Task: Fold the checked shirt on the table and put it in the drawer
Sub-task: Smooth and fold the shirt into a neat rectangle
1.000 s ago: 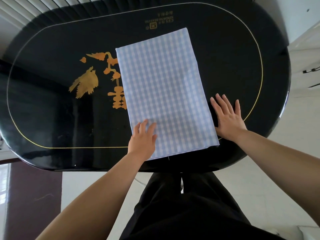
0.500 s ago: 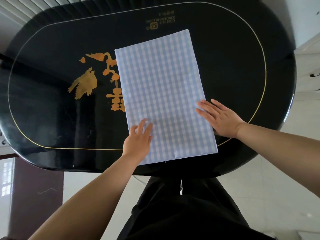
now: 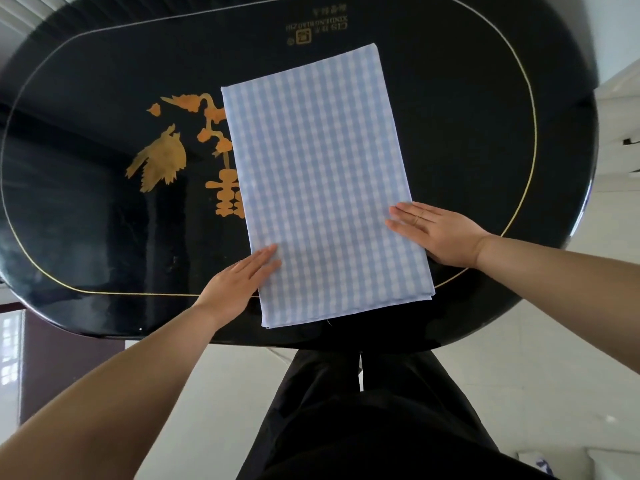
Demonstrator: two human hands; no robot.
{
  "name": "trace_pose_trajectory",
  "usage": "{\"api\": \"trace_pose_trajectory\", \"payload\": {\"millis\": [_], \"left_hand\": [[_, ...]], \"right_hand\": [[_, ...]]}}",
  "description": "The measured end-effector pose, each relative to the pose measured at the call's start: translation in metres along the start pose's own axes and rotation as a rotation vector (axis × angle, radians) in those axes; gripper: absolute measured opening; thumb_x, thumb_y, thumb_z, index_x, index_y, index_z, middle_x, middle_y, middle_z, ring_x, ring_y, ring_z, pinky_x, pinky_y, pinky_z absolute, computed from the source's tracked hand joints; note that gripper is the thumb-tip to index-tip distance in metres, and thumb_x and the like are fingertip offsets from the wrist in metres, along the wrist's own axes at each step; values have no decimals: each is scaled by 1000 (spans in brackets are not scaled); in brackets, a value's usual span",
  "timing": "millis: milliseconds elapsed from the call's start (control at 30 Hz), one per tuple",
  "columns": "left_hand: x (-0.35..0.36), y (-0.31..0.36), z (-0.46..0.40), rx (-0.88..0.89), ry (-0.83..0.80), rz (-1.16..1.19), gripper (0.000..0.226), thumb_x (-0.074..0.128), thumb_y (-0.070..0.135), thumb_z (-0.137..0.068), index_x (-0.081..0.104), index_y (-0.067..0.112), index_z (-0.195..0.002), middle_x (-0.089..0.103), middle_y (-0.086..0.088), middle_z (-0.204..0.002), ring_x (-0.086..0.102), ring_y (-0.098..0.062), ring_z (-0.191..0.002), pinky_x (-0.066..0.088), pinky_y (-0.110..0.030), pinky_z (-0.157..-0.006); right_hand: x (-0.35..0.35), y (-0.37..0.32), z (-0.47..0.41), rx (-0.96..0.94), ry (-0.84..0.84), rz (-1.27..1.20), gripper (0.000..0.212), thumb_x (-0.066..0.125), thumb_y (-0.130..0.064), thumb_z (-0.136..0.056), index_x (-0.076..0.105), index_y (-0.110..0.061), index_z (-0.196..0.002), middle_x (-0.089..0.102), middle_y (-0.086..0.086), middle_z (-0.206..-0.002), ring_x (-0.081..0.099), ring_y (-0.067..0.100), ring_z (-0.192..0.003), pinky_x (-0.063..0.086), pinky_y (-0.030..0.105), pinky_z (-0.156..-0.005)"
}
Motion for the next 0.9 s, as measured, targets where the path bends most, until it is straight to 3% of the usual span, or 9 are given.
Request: {"api": "trace_pose_trajectory", "payload": {"millis": [133,233,300,367,400,467,600,700,900], "left_hand": [[5,-12,-4,42,-65,57,70,46,27,-98,-1,35,-148,-7,17,-153,-5,-1,-141,1,-26,-118],[4,-15,-5,20,-41,142,74,56,36,-93,8,35,-150,2,20,-153,2,3,-141,0,-20,-116],[2,-17,-2,-151,15,602,57,58,30,-92,33,36,-143,31,19,-148,27,3,-136,17,-13,-112],[-3,-24,0,-423,146,1039,21,56,25,-94,61,31,-114,65,5,-110,60,-10,-99,47,-20,-85],[-8,-30,1,-531,209,1031,12,54,28,-95,65,24,-96,66,0,-86,60,-16,-78,46,-26,-68],[-11,-34,-1,-634,219,928,34,50,39,-95,61,11,-79,58,-3,-66,53,-20,-62,39,-31,-56],[-15,-26,-2,-665,217,841,45,40,50,-96,58,12,-80,61,-5,-71,57,-20,-62,39,-30,-52],[-13,-21,1,-702,225,758,49,34,54,-97,54,14,-77,60,-4,-72,57,-18,-63,40,-31,-51],[5,-25,13,-761,197,864,58,26,55,-98,58,12,-75,57,-4,-70,59,-20,-68,47,-34,-63]], "right_hand": [[7,4,6,150,-40,-159,86,74,-9,-80,22,-7,-149,33,14,-153,23,24,-142,24,44,-113],[1,8,8,343,-20,-436,75,63,-12,-90,17,-19,-149,29,3,-155,19,14,-144,25,40,-118],[-2,6,11,517,-77,-633,67,57,-11,-94,24,-26,-150,29,-5,-155,20,7,-144,24,34,-119],[-6,-2,18,663,-139,-763,53,46,-13,-96,35,-24,-147,44,-10,-143,39,5,-134,33,24,-111],[-10,-7,22,721,-143,-776,45,39,-22,-97,43,-17,-142,58,-11,-124,55,4,-114,42,23,-97],[-14,-15,32,868,-88,-813,42,35,-35,-99,50,-8,-128,60,-9,-81,57,5,-70,41,27,-68],[-12,-38,48,1164,140,-870,36,53,-43,-94,41,-20,-120,57,-8,-96,58,15,-81,49,35,-72],[-13,-48,55,1380,291,-756,30,45,-49,-95,48,-19,-102,57,-5,-79,59,19,-71,49,37,-60],[5,-75,66,1476,204,-615,38,27,-44,-101,49,-15,-88,57,4,-69,57,24,-60,53,44,-61]]}}
Point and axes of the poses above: each hand's wrist, its own z-axis away from the middle knuckle, its own x-axis out of the palm, y = z × x, the point moved 8 cm from there along -z, towards the middle knuckle
